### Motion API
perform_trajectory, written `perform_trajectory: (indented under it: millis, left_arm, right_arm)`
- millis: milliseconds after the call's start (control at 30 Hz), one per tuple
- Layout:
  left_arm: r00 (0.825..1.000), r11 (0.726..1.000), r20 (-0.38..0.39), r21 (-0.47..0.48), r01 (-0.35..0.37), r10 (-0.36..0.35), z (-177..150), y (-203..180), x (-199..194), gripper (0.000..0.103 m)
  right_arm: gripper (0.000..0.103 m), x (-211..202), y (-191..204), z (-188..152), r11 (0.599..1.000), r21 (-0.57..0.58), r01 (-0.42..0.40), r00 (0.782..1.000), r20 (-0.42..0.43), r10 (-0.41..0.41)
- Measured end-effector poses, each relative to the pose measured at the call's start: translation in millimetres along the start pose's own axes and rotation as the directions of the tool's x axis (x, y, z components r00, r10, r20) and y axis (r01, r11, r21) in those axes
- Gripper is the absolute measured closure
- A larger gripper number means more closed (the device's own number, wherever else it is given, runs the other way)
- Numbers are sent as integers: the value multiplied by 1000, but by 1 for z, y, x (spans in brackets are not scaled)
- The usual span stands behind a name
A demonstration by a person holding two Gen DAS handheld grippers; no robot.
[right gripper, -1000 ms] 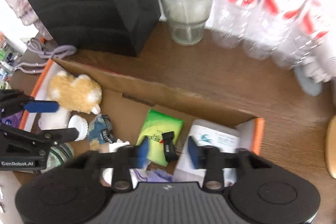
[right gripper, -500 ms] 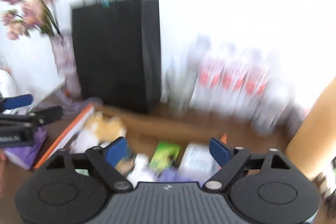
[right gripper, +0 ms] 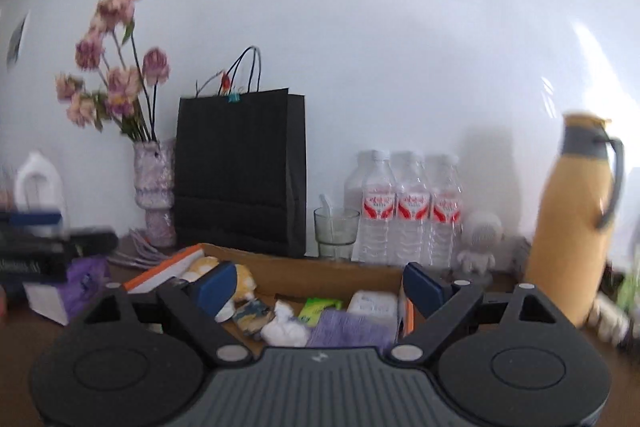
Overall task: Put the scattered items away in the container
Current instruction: 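Move both tools back toward the soap bar and packets, then grasp the yellow soap bar with the left tool while the right tool grasps a clear packet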
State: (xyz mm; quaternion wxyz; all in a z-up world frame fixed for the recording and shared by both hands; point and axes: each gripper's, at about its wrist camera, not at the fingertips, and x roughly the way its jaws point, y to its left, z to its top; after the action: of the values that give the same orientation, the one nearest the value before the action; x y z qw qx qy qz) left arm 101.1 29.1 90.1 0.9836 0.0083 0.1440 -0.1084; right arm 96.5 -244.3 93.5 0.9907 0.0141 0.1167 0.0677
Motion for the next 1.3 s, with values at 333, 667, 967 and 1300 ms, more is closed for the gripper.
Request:
perform_trajectory:
  millis: [333,667,967,1300]
  left_arm:
    - [910,953,-329,81,292,-251,-50,-43,65,23]
    - [890,968,-394,3,253,-231,-53,-40,94,72]
    - [914,996,-400,-75,40,-67,-62,-13,37,72]
    - [920,997,-391,-81,12,-43,-62,-4,28,72]
  right_arm:
    - [47,2,2,-64,996,81,-45,965,-255,64]
    - [48,29,8,-76,991,116,-69,935,-338,105]
    - [49,63,36,-76,993,112,-37,900,-428,82]
    - [81,79,71,-81,998,-45,-33,915,-404,12]
